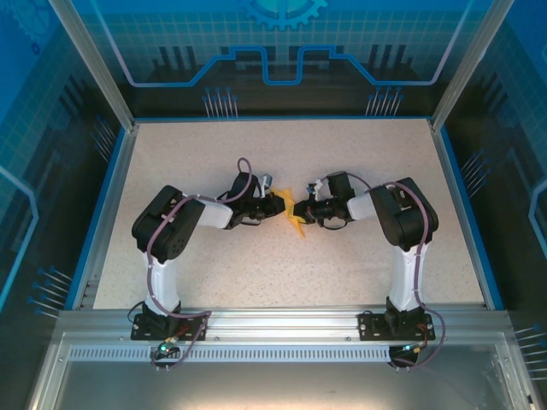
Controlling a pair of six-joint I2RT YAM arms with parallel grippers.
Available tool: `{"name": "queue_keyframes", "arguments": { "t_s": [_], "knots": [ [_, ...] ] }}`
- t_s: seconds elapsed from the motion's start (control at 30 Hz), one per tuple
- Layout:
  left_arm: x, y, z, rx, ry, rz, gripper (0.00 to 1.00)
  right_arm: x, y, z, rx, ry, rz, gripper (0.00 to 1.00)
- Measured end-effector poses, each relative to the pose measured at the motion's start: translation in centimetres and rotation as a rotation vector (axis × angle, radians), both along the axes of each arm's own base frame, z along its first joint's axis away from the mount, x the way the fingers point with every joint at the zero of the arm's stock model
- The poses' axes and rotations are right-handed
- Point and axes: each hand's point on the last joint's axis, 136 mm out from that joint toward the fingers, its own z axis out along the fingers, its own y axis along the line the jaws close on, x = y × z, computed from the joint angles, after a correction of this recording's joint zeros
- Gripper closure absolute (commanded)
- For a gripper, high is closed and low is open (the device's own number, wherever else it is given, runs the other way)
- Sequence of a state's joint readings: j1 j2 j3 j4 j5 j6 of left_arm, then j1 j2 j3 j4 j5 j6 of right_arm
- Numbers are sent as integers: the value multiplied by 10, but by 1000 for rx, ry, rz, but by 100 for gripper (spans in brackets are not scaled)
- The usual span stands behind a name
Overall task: Fold a paper plane with a square sheet of paper (pick it up from the middle)
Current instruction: Fold the wing for the fifth time at the center of the table.
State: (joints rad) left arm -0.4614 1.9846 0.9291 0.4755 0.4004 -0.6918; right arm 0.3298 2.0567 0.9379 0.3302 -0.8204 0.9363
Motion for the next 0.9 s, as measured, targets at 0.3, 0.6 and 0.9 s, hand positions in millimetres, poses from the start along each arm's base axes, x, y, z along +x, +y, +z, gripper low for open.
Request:
{"name": "queue_keyframes", "arguments": {
  "t_s": [0.3, 0.6, 0.9],
  "knots": [
    [3, -2, -7, 17, 12, -8, 86, 0, 0, -1, 0, 2, 0, 100],
    [6, -2, -9, 30, 22, -11, 88, 0, 0, -1, 0, 7, 1, 100],
    [8, -3, -11, 61, 40, -21, 91, 0, 0, 0, -3, 16, 1, 99]
  ]
}}
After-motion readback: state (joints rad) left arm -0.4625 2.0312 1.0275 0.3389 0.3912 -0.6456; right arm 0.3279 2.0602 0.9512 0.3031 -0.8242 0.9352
